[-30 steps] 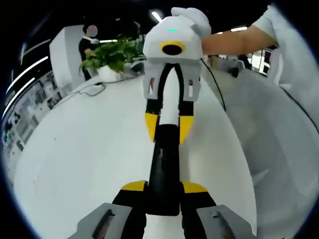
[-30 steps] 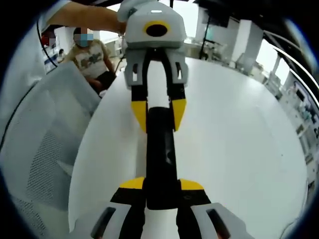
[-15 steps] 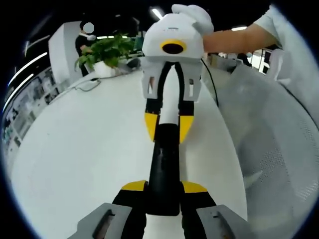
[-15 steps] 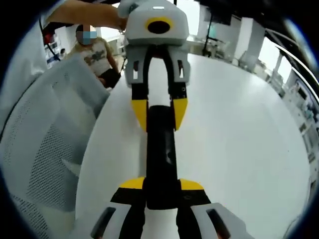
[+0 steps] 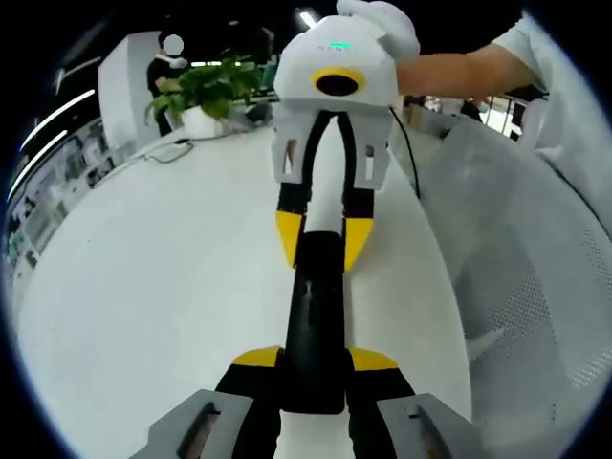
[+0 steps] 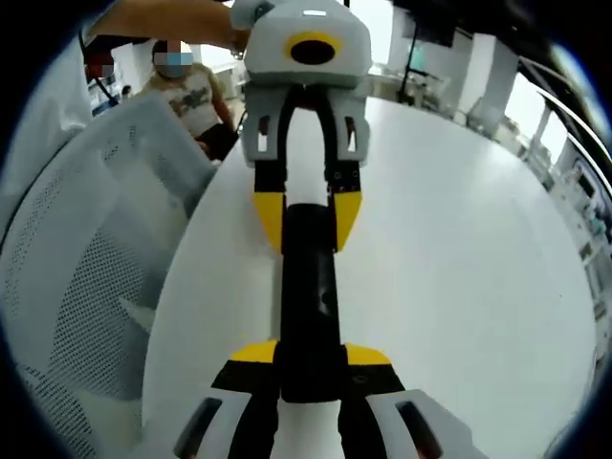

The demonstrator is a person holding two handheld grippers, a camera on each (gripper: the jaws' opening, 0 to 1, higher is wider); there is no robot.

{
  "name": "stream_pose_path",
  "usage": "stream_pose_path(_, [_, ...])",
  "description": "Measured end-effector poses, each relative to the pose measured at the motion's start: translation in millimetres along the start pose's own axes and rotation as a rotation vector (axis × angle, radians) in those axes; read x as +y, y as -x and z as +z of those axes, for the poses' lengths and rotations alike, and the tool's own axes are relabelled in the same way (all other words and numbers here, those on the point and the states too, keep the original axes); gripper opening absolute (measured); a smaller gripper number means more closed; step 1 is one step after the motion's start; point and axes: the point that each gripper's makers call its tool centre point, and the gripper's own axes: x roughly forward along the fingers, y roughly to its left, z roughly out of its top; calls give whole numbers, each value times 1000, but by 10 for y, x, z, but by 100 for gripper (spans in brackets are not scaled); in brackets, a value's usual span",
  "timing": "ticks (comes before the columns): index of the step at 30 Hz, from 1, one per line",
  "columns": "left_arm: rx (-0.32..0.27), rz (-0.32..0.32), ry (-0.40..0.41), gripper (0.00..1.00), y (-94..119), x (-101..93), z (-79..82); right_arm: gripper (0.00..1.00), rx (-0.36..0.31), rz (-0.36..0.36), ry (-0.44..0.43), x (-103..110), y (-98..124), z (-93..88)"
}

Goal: Press the specified remote control buttons in sequence, fully releasing each button before pressing the next.

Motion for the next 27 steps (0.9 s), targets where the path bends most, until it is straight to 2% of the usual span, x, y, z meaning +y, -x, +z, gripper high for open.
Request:
stream_pose_path(11, [11,0,5,24,-25,16,-62,20,5,7,11,0,-27,2])
stream_pose_path(27, [32,-3,-25,24,-70,3,-71,20,17,12,16,23,-43,-33])
